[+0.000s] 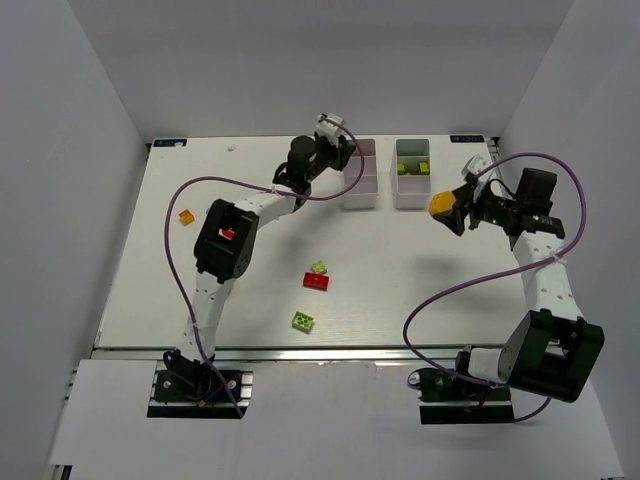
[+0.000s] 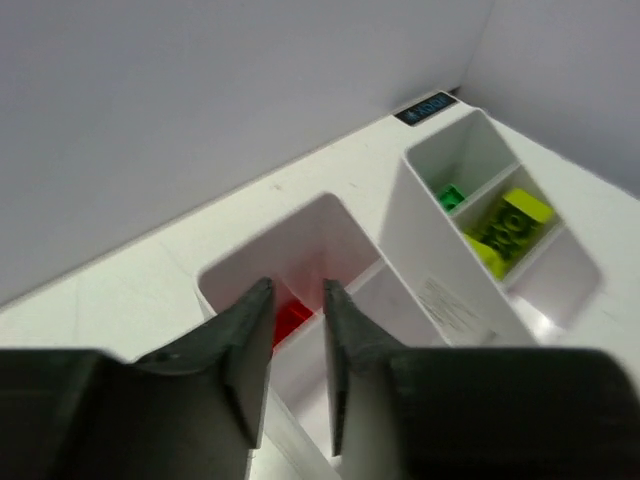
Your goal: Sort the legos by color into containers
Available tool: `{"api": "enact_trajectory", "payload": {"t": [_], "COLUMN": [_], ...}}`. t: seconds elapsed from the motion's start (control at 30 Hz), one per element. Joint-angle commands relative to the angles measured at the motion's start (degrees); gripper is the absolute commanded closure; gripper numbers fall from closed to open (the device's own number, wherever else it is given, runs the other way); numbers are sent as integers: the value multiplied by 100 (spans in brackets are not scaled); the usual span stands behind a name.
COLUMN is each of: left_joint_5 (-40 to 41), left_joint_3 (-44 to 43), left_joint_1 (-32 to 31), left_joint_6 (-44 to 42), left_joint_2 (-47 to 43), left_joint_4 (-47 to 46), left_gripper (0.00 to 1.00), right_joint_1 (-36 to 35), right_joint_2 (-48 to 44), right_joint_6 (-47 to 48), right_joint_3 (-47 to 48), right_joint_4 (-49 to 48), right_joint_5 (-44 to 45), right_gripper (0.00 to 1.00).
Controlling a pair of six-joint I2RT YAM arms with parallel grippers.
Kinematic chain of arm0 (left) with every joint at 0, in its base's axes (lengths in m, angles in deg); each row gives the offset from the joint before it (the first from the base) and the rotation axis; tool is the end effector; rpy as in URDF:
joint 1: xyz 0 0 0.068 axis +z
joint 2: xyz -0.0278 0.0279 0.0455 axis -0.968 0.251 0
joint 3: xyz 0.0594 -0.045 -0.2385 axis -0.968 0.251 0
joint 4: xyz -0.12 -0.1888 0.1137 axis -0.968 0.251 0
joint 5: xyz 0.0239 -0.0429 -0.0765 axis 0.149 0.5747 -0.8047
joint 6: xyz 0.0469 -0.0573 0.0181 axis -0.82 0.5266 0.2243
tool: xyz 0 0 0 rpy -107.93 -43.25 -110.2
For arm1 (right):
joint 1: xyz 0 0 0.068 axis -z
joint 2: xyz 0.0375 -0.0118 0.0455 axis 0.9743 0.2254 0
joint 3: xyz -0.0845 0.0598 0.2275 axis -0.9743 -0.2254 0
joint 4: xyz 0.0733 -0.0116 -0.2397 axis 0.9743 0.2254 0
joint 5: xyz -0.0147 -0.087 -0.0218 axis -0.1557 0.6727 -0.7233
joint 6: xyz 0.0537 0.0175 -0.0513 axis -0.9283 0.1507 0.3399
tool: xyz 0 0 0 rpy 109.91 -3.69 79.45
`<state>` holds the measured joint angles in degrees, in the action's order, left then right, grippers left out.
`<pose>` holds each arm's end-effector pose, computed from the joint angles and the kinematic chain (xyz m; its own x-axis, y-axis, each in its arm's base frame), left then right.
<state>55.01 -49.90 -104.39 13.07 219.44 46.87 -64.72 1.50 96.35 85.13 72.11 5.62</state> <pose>0.4838 -0.2837 0.2063 -0.0240 -0.0273 -0.9993 0.6652 0.7458 -0.0364 0.2888 -0.0087 0.2848 -0.0133 -0.3922 -0.9198 -0.7603 0.6014 -0.2455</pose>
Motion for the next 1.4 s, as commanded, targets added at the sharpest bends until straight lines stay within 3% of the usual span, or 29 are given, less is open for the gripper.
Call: {"api": "enact_trajectory", "payload": {"t": [0.0, 0.07, 0.13, 0.2, 0.23, 0.43, 0.53, 0.67, 0.83, 1.1, 1.37], "left_joint_5": [-477, -890, -1144, -1277, -1365, -2033, -2288, -2271, -2210, -2060, -1937], "left_joint_3": [717, 1211, 2043, 2600, 3168, 4568, 5183, 5721, 5916, 5925, 5784], "left_joint_1": [10, 10, 1, 1, 1, 1, -34, -174, -473, -605, -649], "left_joint_6": [965, 1502, 2346, 2995, 3217, 4404, 5063, 5362, 5548, 5636, 5618], "left_joint_2": [-1445, -2119, -2588, -3262, -3484, -4768, -5102, -5341, -5315, -5244, -5033], "left_joint_4": [-74, 41, 243, 471, 481, 762, 324, -211, -557, -723, -644], "left_gripper": [66, 65, 50, 44, 41, 31, 23, 22, 16, 16, 23], "right_joint_1": [-301, -477, -758, -1039, -1145, -2041, -2446, -3043, -3325, -3668, -3914], "right_joint_2": [57, 48, -4, -66, -83, -224, -233, -172, -40, 13, -39], "right_joint_6": [1530, 2234, 2446, 2473, 2439, 1930, 1472, 1042, 628, 601, 505], "right_joint_3": [311, 294, 206, 127, 92, -110, -163, -199, -164, -198, -207], "right_joint_4": [1080, 1249, 1172, 1048, 917, 320, 3, -383, -719, -701, -754], "right_joint_5": [-645, -558, -418, -180, -110, 347, 593, 979, 1174, 1227, 1253], "right_gripper": [100, 100, 100, 100, 100, 100, 100, 99, 99, 98, 96]}}
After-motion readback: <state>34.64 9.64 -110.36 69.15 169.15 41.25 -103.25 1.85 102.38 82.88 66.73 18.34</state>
